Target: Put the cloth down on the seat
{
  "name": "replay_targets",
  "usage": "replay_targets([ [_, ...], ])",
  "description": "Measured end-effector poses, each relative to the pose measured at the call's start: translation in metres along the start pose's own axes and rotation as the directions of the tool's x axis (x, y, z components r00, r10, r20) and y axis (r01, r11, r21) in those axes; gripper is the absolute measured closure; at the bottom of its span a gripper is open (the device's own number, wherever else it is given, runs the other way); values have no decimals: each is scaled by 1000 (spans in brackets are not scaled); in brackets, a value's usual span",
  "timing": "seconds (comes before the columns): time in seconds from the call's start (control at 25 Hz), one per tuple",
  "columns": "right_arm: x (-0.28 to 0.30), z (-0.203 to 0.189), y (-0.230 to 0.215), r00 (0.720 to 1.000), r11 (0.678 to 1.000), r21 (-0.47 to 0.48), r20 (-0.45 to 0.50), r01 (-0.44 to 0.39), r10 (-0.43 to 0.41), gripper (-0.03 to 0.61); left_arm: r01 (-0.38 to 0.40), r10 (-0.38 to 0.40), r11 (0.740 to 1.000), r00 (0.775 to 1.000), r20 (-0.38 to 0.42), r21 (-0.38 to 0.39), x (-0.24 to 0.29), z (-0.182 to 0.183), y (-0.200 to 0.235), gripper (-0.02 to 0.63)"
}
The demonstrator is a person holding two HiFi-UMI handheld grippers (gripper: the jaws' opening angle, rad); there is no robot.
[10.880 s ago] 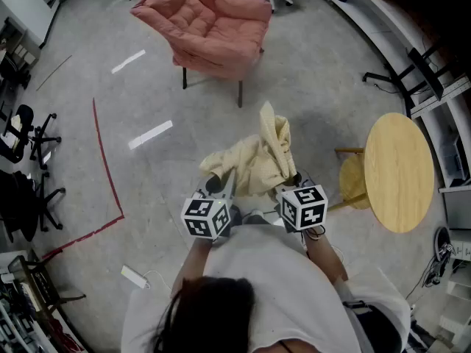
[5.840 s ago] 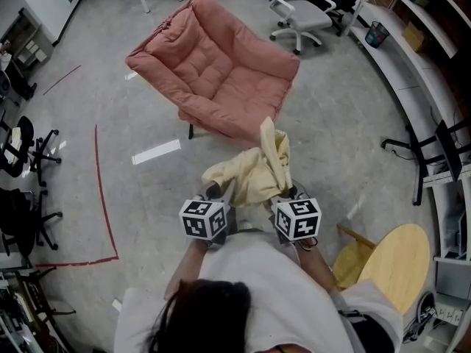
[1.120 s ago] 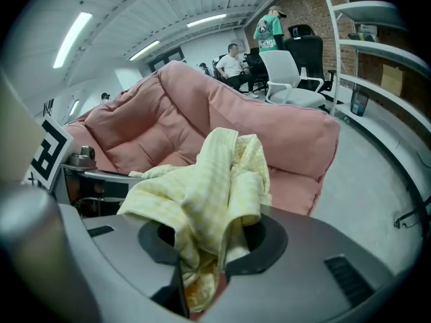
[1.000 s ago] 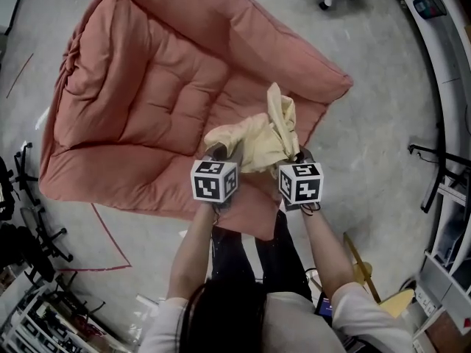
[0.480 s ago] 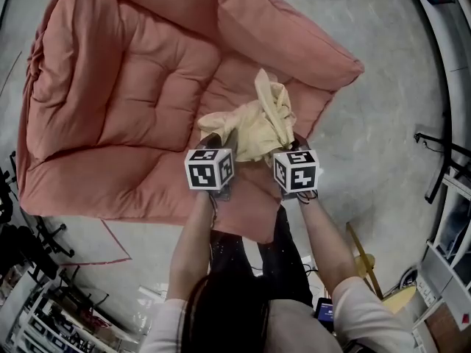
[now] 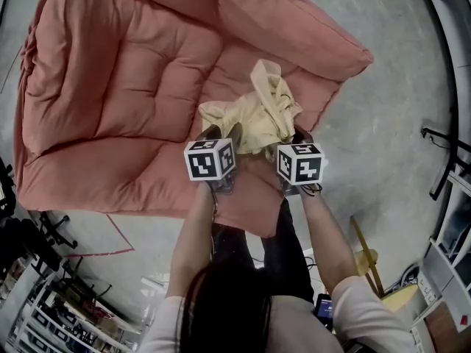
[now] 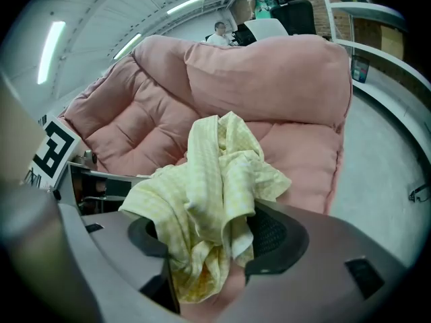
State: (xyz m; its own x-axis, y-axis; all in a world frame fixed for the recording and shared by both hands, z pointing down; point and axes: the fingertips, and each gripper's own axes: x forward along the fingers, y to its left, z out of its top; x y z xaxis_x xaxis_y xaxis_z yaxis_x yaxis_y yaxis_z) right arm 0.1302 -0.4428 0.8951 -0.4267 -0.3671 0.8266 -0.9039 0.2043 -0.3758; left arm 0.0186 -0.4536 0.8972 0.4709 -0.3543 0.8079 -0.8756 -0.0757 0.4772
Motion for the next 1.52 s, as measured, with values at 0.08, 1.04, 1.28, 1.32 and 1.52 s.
replay_targets([
  [0.08,-8,0,2,1000,1000,-21,-8,8,-9,289,22,-22,999,1000,-3,-46,-7,-4,-4,409],
  [1.04,-201,54,90,974,1000,-4,226,11,-10,281,117,-123,992,970,210,38,-193,36,-104,383],
  [1.28,-257,43,130,955,1000,-1,296,14,-13,284,152,-172,984,950,262,94,-255,27,-126,387],
  [1.32,-265,44,135,950,1000,-5,311,16,-14,286,155,-179,982,944,277,107,-265,28,-130,391],
  [1.52,-302,50,158,919,998,-30,393,56,-40,342,164,-224,967,911,346,196,-314,32,-149,451],
])
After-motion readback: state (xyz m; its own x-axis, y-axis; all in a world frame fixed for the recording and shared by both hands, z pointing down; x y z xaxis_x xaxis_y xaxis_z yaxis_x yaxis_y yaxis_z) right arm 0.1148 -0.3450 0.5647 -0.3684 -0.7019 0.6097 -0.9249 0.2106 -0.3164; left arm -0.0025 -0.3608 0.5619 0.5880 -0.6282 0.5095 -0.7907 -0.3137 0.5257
